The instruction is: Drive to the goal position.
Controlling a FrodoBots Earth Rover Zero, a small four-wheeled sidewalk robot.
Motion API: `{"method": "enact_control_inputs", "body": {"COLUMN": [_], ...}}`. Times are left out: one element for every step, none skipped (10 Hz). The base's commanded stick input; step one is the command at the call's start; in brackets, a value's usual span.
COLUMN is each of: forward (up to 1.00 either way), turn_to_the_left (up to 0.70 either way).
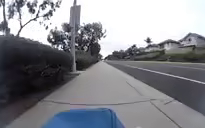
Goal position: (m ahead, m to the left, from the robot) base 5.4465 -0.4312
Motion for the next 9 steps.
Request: {"method": "enact_control_inputs", "body": {"forward": [1.0,1.0,1.0,1.0,1.0,1.0,1.0,1.0,1.0], "turn_to_the_left": [0.0,0.0,0.0,0.0,0.0,0.0,0.0,0.0,0.0]}}
